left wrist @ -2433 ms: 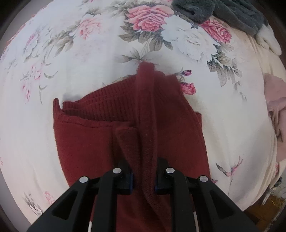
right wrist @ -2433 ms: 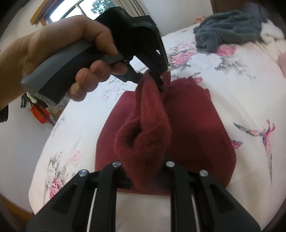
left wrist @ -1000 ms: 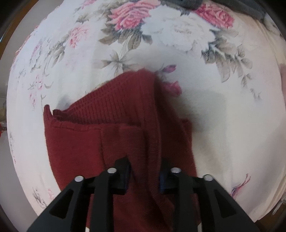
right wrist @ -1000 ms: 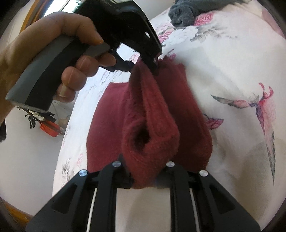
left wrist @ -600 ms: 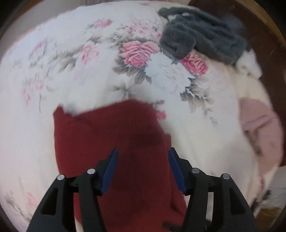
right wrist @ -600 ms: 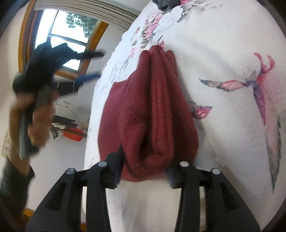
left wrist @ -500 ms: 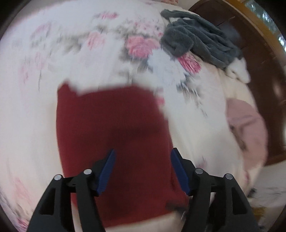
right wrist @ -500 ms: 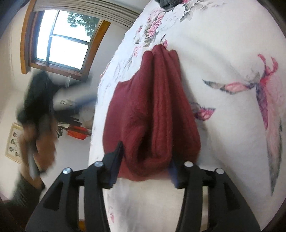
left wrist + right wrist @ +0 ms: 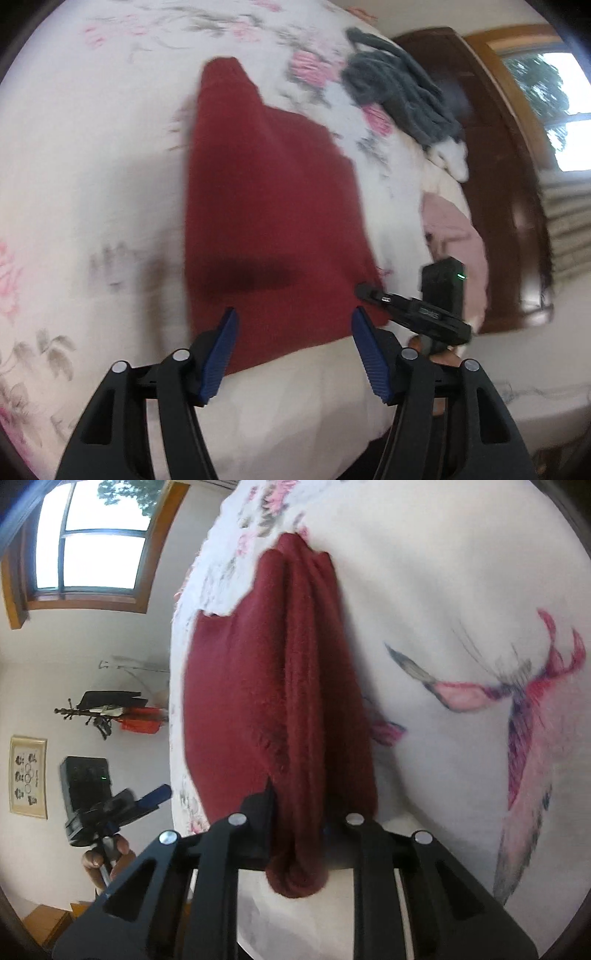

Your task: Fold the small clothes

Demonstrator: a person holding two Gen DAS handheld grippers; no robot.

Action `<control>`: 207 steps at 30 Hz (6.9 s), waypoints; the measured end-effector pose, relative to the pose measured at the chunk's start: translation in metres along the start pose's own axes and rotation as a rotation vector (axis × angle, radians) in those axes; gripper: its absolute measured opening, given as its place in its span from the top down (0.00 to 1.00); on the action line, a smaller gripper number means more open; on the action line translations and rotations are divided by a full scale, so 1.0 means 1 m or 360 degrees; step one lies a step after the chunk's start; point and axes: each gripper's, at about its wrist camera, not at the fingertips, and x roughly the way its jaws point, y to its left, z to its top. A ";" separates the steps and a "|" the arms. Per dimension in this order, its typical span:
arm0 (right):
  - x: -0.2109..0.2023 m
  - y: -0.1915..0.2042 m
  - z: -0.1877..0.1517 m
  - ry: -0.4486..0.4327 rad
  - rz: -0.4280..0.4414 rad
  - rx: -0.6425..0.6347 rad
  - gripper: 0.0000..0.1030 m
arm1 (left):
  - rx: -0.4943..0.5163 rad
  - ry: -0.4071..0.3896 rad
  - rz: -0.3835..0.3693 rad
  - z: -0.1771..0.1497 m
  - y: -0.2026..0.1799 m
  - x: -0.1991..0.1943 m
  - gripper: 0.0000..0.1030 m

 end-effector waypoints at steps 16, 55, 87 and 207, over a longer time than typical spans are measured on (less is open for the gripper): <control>0.017 0.040 0.041 0.0064 -0.0216 -0.0152 0.84 | -0.0002 0.0126 -0.0173 -0.010 -0.002 0.062 0.39; 0.023 0.063 0.095 -0.0117 -0.0501 -0.0305 0.97 | -0.0141 -0.0008 -0.0100 0.100 0.049 0.058 0.38; -0.024 0.007 0.094 0.0007 0.0183 0.0174 0.18 | -0.0267 0.0096 -0.0484 -0.009 0.104 0.075 0.20; 0.136 0.169 -0.137 0.0262 -0.0544 -0.0648 0.96 | 0.0003 -0.0155 0.0195 -0.148 0.147 -0.070 0.48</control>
